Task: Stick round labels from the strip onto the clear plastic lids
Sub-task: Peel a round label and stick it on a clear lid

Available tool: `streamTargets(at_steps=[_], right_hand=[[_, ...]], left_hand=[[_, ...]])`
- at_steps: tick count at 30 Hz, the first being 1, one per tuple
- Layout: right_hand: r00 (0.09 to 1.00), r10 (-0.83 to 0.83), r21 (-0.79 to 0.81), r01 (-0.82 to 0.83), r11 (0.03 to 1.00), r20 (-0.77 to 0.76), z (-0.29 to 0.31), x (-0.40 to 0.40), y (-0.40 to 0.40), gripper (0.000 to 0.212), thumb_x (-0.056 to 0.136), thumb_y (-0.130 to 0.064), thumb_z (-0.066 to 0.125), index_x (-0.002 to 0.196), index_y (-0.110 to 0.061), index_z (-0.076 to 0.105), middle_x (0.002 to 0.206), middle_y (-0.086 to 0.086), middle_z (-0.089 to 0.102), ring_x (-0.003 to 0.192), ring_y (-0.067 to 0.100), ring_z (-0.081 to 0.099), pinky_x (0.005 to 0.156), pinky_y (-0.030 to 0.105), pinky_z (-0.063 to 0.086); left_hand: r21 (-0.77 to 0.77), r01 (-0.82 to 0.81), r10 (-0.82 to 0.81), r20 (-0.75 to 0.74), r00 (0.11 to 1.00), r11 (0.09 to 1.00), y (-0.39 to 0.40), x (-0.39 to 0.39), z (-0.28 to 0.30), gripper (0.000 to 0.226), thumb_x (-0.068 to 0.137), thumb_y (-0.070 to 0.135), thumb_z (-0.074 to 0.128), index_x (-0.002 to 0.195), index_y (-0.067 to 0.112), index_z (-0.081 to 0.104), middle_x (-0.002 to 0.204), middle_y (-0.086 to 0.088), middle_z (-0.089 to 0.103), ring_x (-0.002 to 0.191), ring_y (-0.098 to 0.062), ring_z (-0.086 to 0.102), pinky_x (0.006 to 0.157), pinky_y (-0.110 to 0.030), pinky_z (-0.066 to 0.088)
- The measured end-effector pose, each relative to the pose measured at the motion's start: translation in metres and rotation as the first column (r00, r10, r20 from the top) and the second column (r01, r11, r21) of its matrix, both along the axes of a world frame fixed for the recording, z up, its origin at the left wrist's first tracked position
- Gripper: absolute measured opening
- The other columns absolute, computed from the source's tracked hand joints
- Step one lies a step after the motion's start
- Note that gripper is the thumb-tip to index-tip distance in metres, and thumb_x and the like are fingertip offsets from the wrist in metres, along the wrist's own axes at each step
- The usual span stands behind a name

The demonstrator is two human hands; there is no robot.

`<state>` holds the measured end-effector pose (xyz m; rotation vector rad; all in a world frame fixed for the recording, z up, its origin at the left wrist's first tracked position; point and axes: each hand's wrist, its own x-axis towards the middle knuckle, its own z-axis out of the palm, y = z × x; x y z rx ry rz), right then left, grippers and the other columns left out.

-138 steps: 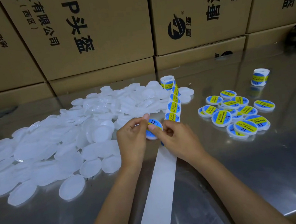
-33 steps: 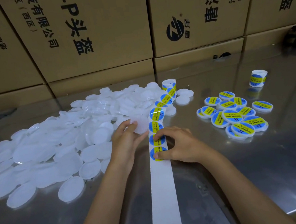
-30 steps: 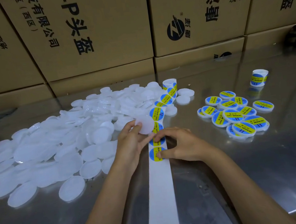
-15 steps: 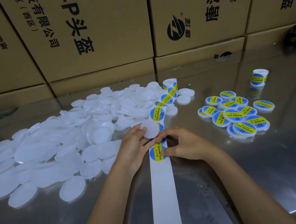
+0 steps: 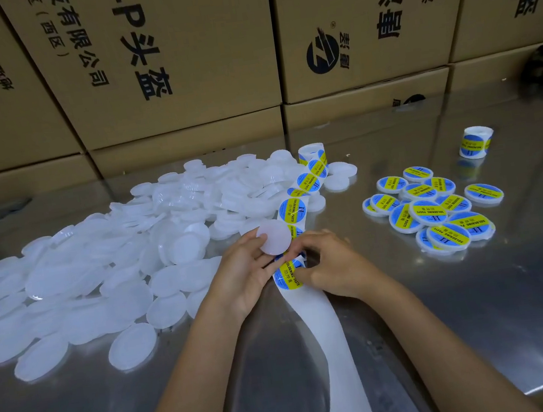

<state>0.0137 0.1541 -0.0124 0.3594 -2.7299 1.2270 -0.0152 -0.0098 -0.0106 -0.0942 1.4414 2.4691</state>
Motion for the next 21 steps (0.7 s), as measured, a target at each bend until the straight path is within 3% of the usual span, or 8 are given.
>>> streamTargets(at_steps=[6,13,16,19,21], right_hand=[[1.0,-0.021,0.031,0.021,0.999,-0.022,0.001,0.002,-0.003,0.019,0.078,-0.018,0.073,0.09,-0.029,0.066,0.096,-0.006,0.062,0.094,0.01,0.049,0.1,0.034,0.036],[1.0,-0.01,-0.018,0.01,1.0,-0.001,0.004,0.004,-0.004,0.018,0.074,-0.013,0.072,0.086,-0.025,0.066,0.101,-0.005,0.059,0.101,0.014,0.049,0.1,0.039,0.039],[1.0,-0.001,-0.055,0.0,0.999,-0.017,0.005,0.004,-0.005,0.013,0.075,-0.01,0.073,0.082,-0.019,0.067,0.097,-0.005,0.058,0.1,0.014,0.048,0.096,0.033,0.041],[1.0,0.004,-0.199,0.003,0.98,0.03,0.01,0.005,-0.004,0.012,0.076,-0.005,0.074,0.078,-0.014,0.066,0.088,-0.002,0.058,0.084,0.011,0.051,0.077,0.018,0.043],[0.994,0.024,-0.383,0.02,0.924,0.109,0.015,0.005,-0.002,0.016,0.078,0.001,0.072,0.075,-0.013,0.064,0.081,0.003,0.06,0.073,0.012,0.053,0.069,0.018,0.043]], left_hand=[[0.005,0.018,-0.018,0.005,1.0,1.0,0.0,0.001,0.001,0.025,0.104,0.007,0.046,0.124,0.001,0.059,0.118,-0.022,0.071,0.094,-0.026,0.075,0.078,-0.034,0.063],[-0.005,0.022,-0.022,0.022,1.0,1.0,0.001,0.001,0.003,0.036,0.106,0.02,0.046,0.132,-0.004,0.054,0.119,-0.023,0.07,0.1,-0.031,0.074,0.076,-0.036,0.063],[0.003,0.023,-0.023,0.016,1.0,1.0,0.001,0.002,0.002,0.037,0.106,0.019,0.046,0.134,-0.004,0.054,0.119,-0.022,0.071,0.1,-0.029,0.074,0.076,-0.035,0.063],[-0.007,0.012,-0.012,0.002,1.0,1.0,0.002,0.002,0.002,0.037,0.106,0.018,0.045,0.134,-0.005,0.055,0.121,-0.023,0.069,0.098,-0.028,0.074,0.076,-0.034,0.062],[-0.016,0.002,-0.002,-0.002,1.0,1.0,0.002,0.003,0.003,0.037,0.106,0.018,0.045,0.134,-0.005,0.055,0.125,-0.024,0.067,0.097,-0.026,0.073,0.078,-0.034,0.062]])
